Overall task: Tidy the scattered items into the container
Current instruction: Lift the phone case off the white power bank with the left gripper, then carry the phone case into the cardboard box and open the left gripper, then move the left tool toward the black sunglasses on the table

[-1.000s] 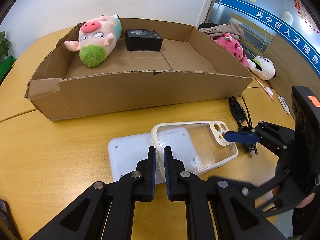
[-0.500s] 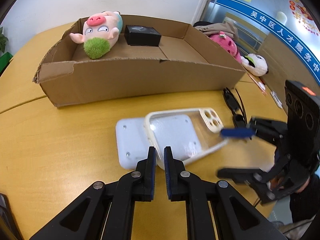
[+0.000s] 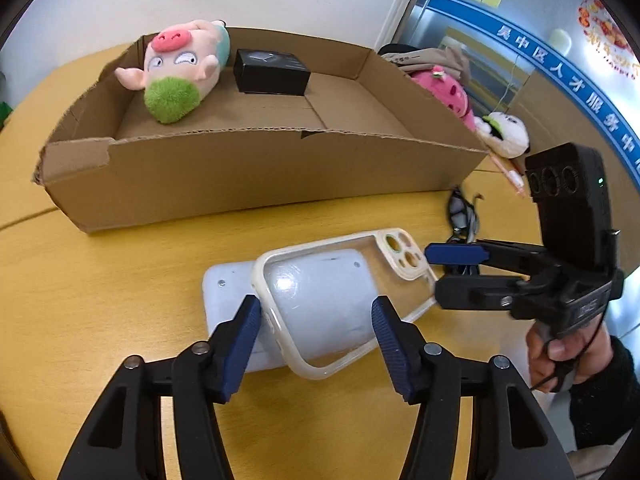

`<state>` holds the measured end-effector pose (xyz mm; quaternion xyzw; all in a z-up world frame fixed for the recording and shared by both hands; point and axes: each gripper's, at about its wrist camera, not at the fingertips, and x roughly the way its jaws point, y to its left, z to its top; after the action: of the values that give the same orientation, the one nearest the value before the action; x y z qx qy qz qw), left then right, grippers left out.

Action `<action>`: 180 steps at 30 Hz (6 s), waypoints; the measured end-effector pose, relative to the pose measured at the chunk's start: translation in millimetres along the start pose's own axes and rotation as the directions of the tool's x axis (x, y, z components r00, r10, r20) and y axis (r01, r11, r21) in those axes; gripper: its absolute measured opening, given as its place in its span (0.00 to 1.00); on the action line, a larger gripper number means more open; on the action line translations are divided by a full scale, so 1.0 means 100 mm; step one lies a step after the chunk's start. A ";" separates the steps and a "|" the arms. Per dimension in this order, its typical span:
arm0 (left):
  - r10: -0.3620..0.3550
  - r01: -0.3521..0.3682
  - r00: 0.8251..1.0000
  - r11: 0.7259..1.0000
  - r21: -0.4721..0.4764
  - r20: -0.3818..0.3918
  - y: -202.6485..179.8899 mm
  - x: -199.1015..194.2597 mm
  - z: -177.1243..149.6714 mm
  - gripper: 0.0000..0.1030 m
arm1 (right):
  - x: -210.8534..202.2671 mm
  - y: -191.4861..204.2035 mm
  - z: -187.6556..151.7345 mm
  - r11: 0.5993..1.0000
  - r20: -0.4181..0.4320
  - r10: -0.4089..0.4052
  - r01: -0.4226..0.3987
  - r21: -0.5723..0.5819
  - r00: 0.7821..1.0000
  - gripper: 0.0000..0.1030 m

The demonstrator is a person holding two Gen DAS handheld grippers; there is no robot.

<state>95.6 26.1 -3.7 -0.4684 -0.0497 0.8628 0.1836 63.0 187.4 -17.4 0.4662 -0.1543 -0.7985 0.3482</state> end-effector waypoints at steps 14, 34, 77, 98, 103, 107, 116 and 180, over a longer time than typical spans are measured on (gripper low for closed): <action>-0.074 0.075 0.997 0.997 -0.006 0.008 -0.05 -0.03 -0.11 0.47 | -0.19 -0.08 0.12 0.998 -0.012 -0.060 0.060 -0.016 0.998 0.87; -0.007 0.008 0.995 1.000 -0.007 0.096 0.06 -0.21 -0.06 0.36 | -0.25 0.07 -0.02 0.988 0.048 0.136 -0.133 -0.075 0.990 0.91; -0.027 0.028 1.000 0.998 -0.059 0.010 -0.08 -0.42 -0.62 0.06 | -0.39 0.59 -0.53 0.905 0.078 -0.359 0.367 -0.216 0.930 0.14; 0.055 -0.061 0.970 0.998 0.015 0.238 0.38 -1.17 1.13 0.05 | -0.77 1.16 1.21 0.881 0.349 -0.253 0.364 -0.302 0.902 0.14; 0.071 -0.069 0.976 0.997 -0.017 0.207 0.63 -1.00 1.39 0.05 | -0.52 1.02 1.54 0.905 0.312 -0.241 0.329 -0.269 0.919 0.14; 0.094 -0.090 0.983 0.995 -0.035 0.157 0.83 -0.77 1.49 0.05 | -0.23 0.85 1.71 0.925 0.256 -0.237 0.298 -0.234 0.937 0.14; 0.155 -0.155 0.988 0.984 -0.087 -0.007 1.24 -0.14 1.45 0.05 | 0.59 0.32 1.76 0.957 0.067 -0.245 0.252 -0.143 0.967 0.13; -0.122 0.109 0.990 0.981 0.160 0.073 -1.21 0.31 0.62 0.97 | -1.12 -0.82 0.20 0.845 0.098 -0.504 0.467 0.259 0.858 0.79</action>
<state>62.4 155.1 37.7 -0.4129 -0.0171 0.8705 0.2673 48.2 322.6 18.1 0.4601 -0.1485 -0.8729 0.0652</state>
